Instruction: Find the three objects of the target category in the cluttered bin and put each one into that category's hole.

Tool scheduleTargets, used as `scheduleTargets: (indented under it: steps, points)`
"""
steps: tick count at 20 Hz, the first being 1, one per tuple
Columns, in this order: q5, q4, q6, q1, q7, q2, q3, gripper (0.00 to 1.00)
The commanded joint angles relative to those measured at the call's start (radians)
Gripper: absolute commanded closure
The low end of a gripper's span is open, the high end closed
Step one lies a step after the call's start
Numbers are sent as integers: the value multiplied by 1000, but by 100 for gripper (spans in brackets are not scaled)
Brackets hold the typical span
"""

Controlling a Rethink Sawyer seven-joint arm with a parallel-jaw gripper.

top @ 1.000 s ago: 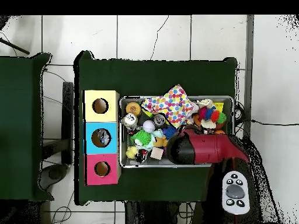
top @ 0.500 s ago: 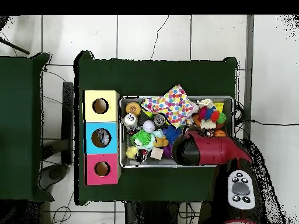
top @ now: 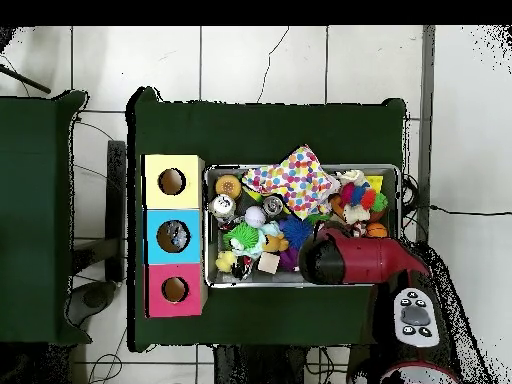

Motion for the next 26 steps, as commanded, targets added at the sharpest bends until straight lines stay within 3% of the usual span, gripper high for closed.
scheduleTargets:
  steps: [1,8,15,26]
  points:
    - [-4,-14,-49,-66,26,69,157,0]
    - [-17,-59,-64,-141,-2,115,224,0]
    - [-52,-129,11,-240,-115,152,326,0]
    - [-94,-242,117,-280,-214,200,405,0]
